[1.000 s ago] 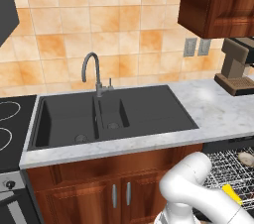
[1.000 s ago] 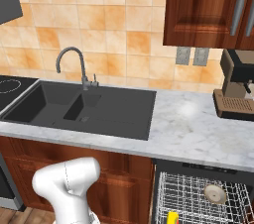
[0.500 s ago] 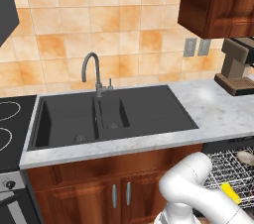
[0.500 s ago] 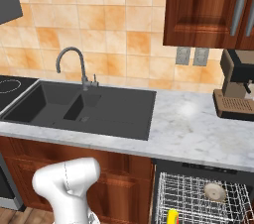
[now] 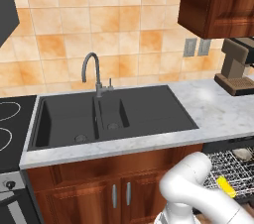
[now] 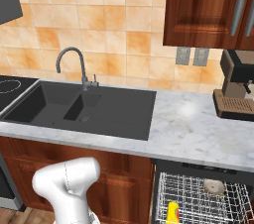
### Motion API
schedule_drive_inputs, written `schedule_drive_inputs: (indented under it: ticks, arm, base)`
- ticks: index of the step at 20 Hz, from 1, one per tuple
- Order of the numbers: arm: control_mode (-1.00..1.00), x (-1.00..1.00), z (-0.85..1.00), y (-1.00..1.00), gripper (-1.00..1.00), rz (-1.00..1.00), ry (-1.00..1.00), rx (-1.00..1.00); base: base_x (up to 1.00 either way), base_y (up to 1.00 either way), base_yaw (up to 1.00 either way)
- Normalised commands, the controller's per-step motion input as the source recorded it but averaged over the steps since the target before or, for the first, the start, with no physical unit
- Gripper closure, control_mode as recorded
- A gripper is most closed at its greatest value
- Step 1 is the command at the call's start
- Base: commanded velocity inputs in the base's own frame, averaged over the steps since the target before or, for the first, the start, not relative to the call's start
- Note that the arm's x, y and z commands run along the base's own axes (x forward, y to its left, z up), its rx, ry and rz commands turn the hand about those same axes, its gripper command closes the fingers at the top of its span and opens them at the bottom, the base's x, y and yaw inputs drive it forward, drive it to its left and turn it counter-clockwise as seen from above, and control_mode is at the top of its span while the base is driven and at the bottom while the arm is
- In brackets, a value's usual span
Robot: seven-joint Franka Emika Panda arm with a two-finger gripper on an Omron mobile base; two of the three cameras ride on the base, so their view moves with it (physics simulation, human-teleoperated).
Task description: Pick up the cup and bowl from the counter, place them in the dishwasher, and close the dishwasher door.
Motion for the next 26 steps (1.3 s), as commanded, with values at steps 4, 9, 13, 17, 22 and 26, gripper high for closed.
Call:
schedule_drive_inputs:
  ticks: [4,9,13,17,22,26]
  arm:
    - [-1.0,0.97,-0.81,0.43,-1.0,0.04,-0.01,-0.06]
    - [-1.0,0.81,-0.95,0.32,-1.0,0.07,-0.1,-0.01]
    - [-1.0,0.57,-1.0,0.26,-1.0,0.12,-0.21,0.0]
    - [-1.0,0.5,-1.0,0.2,-1.0,0.13,-0.21,0.01]
    - [-1.0,0.45,-1.0,0.1,-1.0,0.13,-0.21,0.04]
    - [-1.0,0.31,-1.0,0.02,-1.0,0.14,-0.22,0.13]
  base:
    - [0.0,0.0,0.0]
    - [0.0,0.0,0.0]
    - [0.0,0.0,0.0]
    - [0.0,0.0,0.0]
    - [0.0,0.0,0.0]
    - [0.0,0.0,0.0]
